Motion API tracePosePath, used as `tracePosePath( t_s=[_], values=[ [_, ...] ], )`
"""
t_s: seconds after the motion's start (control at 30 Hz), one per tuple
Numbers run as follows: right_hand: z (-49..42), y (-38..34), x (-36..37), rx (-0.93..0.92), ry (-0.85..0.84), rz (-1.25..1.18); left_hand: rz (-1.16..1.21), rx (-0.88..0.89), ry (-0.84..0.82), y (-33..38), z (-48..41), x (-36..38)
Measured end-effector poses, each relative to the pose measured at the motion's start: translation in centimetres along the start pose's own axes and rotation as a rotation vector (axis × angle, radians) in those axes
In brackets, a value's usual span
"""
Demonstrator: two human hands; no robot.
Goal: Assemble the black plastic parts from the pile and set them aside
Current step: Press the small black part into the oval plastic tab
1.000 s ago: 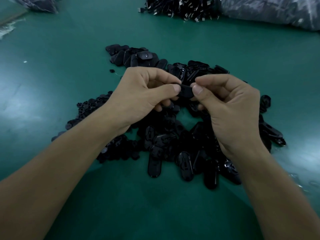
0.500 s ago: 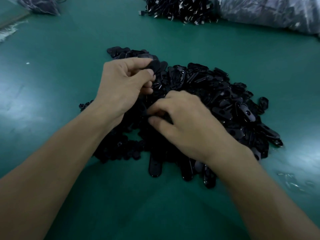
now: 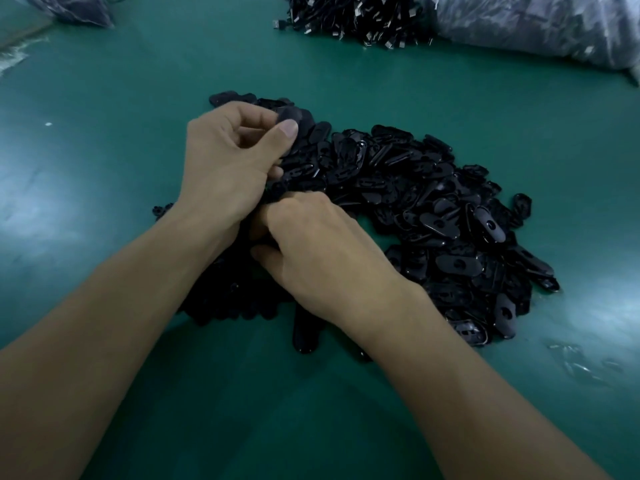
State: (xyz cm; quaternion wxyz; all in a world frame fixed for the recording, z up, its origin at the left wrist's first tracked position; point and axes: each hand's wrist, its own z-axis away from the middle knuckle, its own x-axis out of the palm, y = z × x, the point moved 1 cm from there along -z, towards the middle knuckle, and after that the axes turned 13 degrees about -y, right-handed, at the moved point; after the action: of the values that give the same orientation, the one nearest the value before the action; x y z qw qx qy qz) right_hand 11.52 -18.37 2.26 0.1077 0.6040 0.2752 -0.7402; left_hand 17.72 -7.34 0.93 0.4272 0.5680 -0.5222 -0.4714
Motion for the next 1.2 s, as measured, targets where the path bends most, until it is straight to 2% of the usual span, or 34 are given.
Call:
tracePosePath(
  t_s=[0.3, 0.67, 0.8, 1.03, 1.2],
  values=[
    [-0.1, -0.1, 0.1, -0.011, 0.007, -0.118, -0.035, -0.006, -0.069, 0.3, 0.3, 0.3],
    [0.1, 0.1, -0.2, -0.043, 0.060, -0.201, 0.080, -0.035, -0.019, 0.5, 0.3, 0.1],
    [1.0, 1.8, -1.2, 0.041, 0.060, -0.224, 0.106, -0.024, -0.043, 0.4, 0.4, 0.4],
    [2.9, 4.6, -1.8, 0.107, 0.176, -0.647, 0.175, -0.045, -0.091, -0.1, 0.7, 0.6],
    [3.5, 6.4, -1.5, 0.131, 0.409, -0.686, 0.125, -0.083, -0.171, 0.0, 1.0, 0.9]
  ],
)
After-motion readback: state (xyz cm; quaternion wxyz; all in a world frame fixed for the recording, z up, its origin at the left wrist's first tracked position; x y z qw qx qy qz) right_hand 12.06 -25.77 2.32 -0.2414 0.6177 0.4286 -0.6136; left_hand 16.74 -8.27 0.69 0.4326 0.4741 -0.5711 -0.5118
